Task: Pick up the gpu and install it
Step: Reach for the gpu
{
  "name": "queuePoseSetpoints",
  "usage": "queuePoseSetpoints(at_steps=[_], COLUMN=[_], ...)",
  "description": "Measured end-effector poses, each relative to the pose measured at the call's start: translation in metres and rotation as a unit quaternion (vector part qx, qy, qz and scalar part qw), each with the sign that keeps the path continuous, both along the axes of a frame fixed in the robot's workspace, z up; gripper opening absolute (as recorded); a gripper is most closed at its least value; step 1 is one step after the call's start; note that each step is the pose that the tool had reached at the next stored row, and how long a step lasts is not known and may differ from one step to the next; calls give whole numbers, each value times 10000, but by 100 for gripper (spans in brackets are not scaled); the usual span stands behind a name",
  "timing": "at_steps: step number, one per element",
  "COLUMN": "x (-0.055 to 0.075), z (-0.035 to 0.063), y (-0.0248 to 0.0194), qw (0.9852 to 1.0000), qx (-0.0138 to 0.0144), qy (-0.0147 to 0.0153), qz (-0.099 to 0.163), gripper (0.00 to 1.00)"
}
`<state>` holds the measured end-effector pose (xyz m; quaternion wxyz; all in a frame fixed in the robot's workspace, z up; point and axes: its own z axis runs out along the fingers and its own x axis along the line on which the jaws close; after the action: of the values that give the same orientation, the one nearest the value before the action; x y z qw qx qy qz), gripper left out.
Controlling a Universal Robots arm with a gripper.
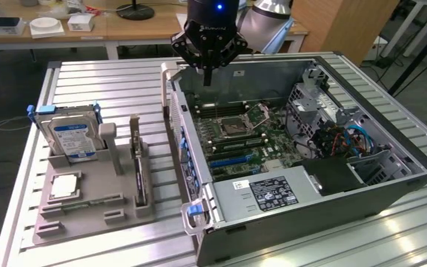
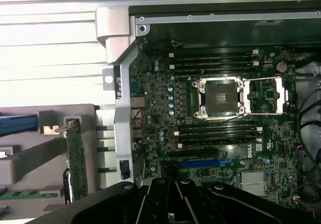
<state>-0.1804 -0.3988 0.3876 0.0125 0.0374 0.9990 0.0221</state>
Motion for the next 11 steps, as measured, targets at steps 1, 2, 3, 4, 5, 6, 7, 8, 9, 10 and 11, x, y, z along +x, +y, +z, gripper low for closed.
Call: queuePoseSetpoints(at_steps=[1,2,3,4,5,6,7,8,9,10,11], x=[-7,-13,-19,-25,-31,-36,-41,-45,-50,-53,-57], z=[-1,-2,-3,-4,-5,-6,-7,-7,-8,-9,-9], y=[0,0,0,0,0,0,0,0,0,0,0], qw=[10000,10000,10000,10000,10000,10000,10000,10000,10000,10000,10000], qx=[0,0,0,0,0,0,0,0,0,0,0], qy=[0,0,0,0,0,0,0,0,0,0,0], qz=[0,0,0,0,0,0,0,0,0,0,0], gripper=[11,11,11,11,11,11,11,11,11,11,11])
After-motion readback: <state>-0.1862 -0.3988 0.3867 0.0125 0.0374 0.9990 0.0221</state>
